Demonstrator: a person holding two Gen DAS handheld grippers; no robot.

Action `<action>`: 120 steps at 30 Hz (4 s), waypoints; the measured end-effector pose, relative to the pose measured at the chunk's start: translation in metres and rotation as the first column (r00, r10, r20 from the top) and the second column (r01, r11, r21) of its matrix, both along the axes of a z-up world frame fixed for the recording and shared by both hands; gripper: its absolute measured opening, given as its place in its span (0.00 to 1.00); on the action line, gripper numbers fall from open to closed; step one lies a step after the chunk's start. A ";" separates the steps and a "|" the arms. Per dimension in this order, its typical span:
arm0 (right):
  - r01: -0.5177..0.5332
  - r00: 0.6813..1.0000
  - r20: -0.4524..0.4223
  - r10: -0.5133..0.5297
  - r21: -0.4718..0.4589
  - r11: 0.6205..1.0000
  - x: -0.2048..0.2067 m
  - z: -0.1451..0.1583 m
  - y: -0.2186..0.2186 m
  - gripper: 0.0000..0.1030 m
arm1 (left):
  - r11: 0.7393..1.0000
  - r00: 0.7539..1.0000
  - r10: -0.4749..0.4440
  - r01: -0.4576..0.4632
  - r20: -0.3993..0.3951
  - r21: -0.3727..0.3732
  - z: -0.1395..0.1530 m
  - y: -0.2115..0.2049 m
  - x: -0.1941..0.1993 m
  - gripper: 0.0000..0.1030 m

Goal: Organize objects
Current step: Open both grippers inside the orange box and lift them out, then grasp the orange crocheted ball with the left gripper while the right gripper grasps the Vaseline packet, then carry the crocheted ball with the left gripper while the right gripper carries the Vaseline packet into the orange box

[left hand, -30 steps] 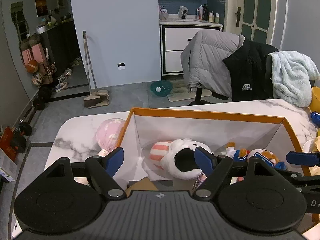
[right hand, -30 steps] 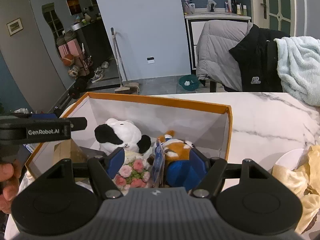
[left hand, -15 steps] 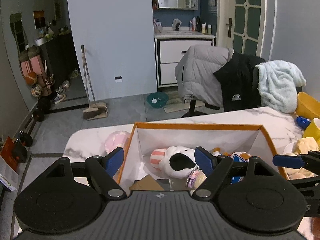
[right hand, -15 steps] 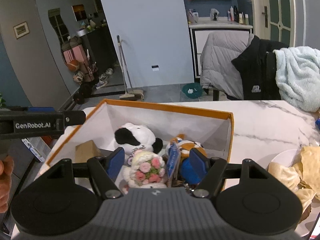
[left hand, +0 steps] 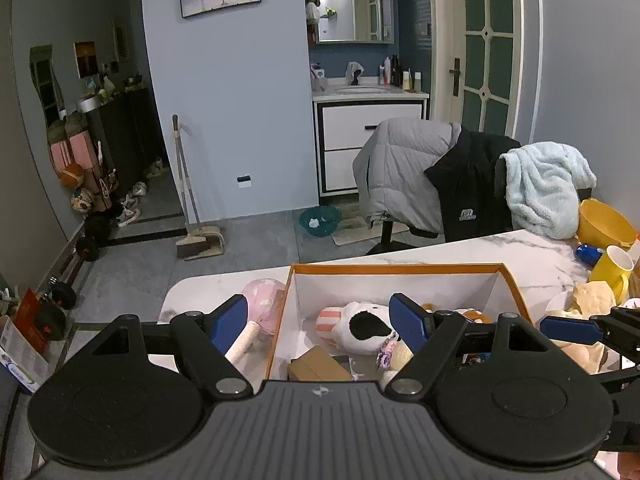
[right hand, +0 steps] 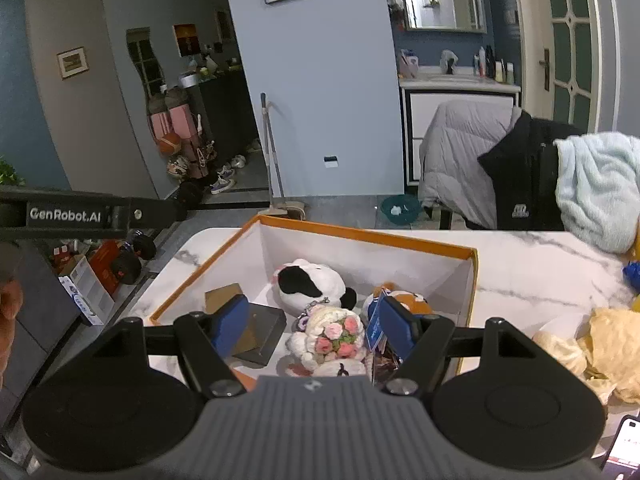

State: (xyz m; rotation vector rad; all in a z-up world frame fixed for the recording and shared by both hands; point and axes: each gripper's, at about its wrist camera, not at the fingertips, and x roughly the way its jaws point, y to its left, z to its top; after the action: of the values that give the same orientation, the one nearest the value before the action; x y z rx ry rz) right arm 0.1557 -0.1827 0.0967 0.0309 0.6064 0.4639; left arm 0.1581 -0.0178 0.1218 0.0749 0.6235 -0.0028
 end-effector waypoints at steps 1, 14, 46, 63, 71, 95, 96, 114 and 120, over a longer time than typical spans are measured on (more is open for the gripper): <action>-0.002 1.000 0.007 0.002 0.000 1.000 -0.004 0.002 0.000 0.72 | 1.000 1.000 -0.001 0.001 0.003 0.002 0.002 -0.001 -0.002 0.89; 0.002 0.997 0.074 -0.002 0.006 1.000 -0.034 0.021 -0.031 0.76 | 0.999 0.999 -0.041 0.040 0.028 0.035 0.011 -0.009 -0.028 0.90; 0.030 0.996 -0.078 -0.042 -0.141 0.990 -0.053 -0.048 -0.074 0.88 | 0.968 0.956 -0.237 0.247 -0.172 0.036 -0.144 -0.035 -0.087 0.90; -0.217 0.938 -0.341 0.062 -0.437 0.873 -0.047 -0.136 -0.082 0.91 | 0.917 0.903 -0.364 0.390 -0.229 0.079 -0.181 -0.060 -0.089 0.90; -0.221 0.923 -0.384 0.030 -0.464 0.858 -0.044 -0.148 -0.089 0.91 | 0.909 0.889 -0.380 0.410 -0.255 0.073 -0.191 -0.059 -0.085 0.88; -0.239 0.881 -0.473 0.006 -0.432 0.870 -0.042 -0.156 -0.093 0.66 | 0.892 0.863 -0.422 0.450 -0.280 0.042 -0.196 -0.059 -0.086 0.67; -0.238 0.880 -0.474 0.005 -0.434 0.869 -0.042 -0.156 -0.093 0.65 | 0.892 0.862 -0.423 0.451 -0.280 0.039 -0.196 -0.059 -0.087 0.62; -0.239 0.872 -0.489 -0.016 -0.454 0.858 -0.048 -0.149 -0.091 0.47 | 0.888 0.852 -0.440 0.460 -0.283 0.004 -0.189 -0.056 -0.092 0.46; -0.214 0.879 -0.475 -0.028 -0.448 0.868 -0.053 -0.136 -0.096 0.47 | 0.891 0.858 -0.438 0.454 -0.269 -0.003 -0.183 -0.050 -0.094 0.46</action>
State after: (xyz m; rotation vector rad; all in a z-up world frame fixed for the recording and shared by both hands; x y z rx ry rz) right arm 0.1026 -0.2791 -0.0394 -0.3877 1.2012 0.3871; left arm 0.0643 -0.0682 -0.0615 0.2818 0.8626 -0.4535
